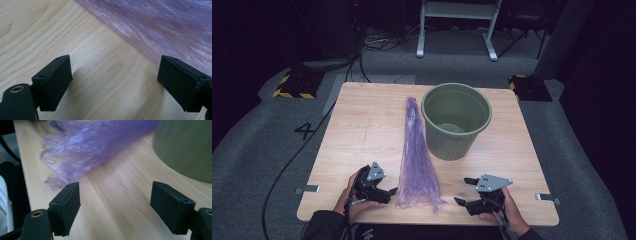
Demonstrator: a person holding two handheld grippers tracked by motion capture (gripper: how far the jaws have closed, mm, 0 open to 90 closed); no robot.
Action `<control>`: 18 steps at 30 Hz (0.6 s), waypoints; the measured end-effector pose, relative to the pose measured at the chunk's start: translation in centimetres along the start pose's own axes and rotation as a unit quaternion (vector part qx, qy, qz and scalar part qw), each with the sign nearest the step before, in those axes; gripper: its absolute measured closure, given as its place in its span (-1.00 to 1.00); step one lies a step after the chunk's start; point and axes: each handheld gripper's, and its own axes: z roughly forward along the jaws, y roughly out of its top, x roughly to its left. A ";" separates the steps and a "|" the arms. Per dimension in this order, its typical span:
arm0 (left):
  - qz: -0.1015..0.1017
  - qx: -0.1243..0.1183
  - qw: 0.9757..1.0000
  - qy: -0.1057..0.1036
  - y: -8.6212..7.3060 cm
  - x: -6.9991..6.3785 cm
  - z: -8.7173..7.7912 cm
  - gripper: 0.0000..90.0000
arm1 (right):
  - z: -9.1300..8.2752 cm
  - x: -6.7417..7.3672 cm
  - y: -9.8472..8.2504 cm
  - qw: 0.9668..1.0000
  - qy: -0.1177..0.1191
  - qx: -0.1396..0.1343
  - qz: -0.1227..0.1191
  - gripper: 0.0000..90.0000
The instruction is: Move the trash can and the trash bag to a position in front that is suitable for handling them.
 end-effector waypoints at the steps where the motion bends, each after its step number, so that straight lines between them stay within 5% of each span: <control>1: 0.001 0.000 1.000 -0.001 0.0 0.0 0.0 -0.74 | 0.2 0.3 0.1 1.000 0.006 0.001 -0.002 -0.46; 18: 0.016 0.000 1.000 -0.014 -0.2 0.9 -0.2 -0.73 | 1.2 3.3 1.2 0.998 0.065 -0.005 -0.018 -0.37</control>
